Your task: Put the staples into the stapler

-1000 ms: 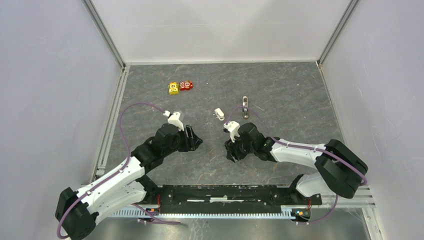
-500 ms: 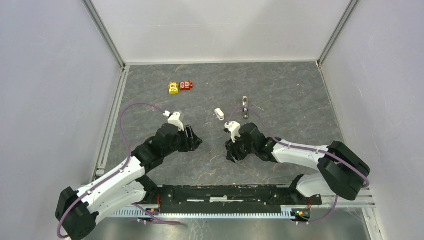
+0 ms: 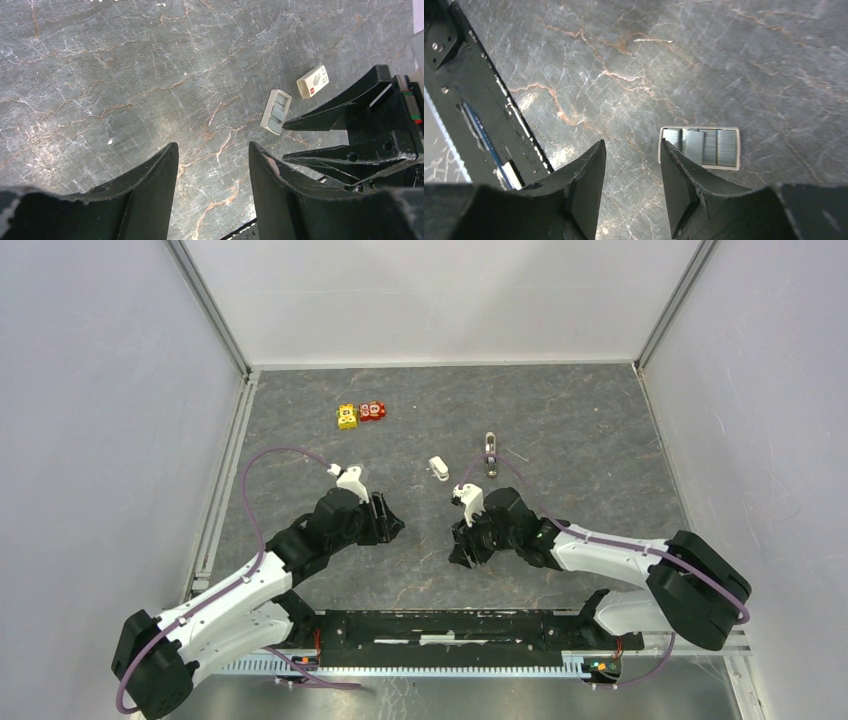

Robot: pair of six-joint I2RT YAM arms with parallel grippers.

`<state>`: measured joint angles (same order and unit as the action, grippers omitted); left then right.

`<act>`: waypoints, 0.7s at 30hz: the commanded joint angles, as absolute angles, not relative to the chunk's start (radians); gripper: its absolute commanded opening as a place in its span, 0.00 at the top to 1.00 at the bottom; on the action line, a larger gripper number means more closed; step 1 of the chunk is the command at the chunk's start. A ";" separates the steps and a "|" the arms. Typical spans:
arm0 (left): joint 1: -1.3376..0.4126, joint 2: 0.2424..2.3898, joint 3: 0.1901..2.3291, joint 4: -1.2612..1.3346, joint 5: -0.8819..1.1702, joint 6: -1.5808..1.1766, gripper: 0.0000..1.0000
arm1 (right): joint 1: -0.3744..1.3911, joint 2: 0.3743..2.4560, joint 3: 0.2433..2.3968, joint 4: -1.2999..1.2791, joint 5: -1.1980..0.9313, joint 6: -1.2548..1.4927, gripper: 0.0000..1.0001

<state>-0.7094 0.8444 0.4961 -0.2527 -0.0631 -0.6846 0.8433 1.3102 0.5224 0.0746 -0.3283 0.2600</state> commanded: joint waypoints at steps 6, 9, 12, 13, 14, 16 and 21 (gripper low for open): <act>-0.713 0.827 0.484 -0.228 -0.089 -0.727 0.40 | 0.841 1.291 0.606 -0.029 -0.091 0.182 0.54; -0.713 0.820 0.484 -0.237 -0.099 -0.723 0.40 | 0.840 1.308 0.613 -0.038 -0.088 0.164 0.58; -0.715 0.817 0.482 -0.235 -0.103 -0.724 0.40 | 0.842 1.327 0.621 -0.046 -0.076 0.154 0.60; -0.713 0.816 0.479 -0.232 -0.100 -0.725 0.40 | 0.842 1.330 0.624 -0.046 -0.072 0.151 0.61; -0.715 0.818 0.479 -0.232 -0.100 -0.724 0.40 | 0.842 1.334 0.626 -0.047 -0.065 0.148 0.61; -0.713 0.822 0.480 -0.230 -0.100 -0.724 0.40 | 0.842 1.342 0.633 -0.050 -0.064 0.142 0.61; -0.713 0.821 0.484 -0.234 -0.100 -0.721 0.39 | 0.842 1.369 0.641 -0.042 -0.074 0.134 0.63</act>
